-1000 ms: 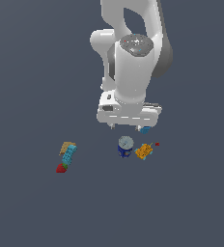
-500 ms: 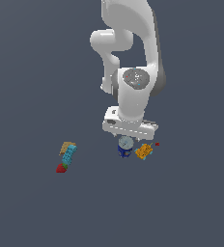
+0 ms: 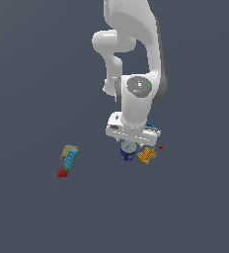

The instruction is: Pick up a designated object from a clutter of objects.

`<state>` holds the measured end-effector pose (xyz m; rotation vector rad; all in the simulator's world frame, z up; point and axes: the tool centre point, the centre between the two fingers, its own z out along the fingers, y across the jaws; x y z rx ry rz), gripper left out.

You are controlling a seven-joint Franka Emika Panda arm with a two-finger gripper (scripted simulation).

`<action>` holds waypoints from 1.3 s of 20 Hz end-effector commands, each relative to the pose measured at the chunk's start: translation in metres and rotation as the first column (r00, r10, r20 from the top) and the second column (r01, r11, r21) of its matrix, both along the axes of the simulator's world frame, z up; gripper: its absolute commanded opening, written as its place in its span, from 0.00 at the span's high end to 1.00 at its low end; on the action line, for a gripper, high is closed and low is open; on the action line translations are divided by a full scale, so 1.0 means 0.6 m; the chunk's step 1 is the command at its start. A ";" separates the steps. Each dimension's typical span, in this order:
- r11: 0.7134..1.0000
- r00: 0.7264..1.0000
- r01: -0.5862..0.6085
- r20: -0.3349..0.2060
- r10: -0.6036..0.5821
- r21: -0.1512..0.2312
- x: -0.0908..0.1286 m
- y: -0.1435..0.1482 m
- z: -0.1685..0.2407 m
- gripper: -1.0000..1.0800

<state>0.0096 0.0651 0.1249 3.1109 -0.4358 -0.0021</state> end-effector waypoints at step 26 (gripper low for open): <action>1.000 1.000 0.003 0.001 -0.003 0.000 0.000 0.000 -0.085 1.00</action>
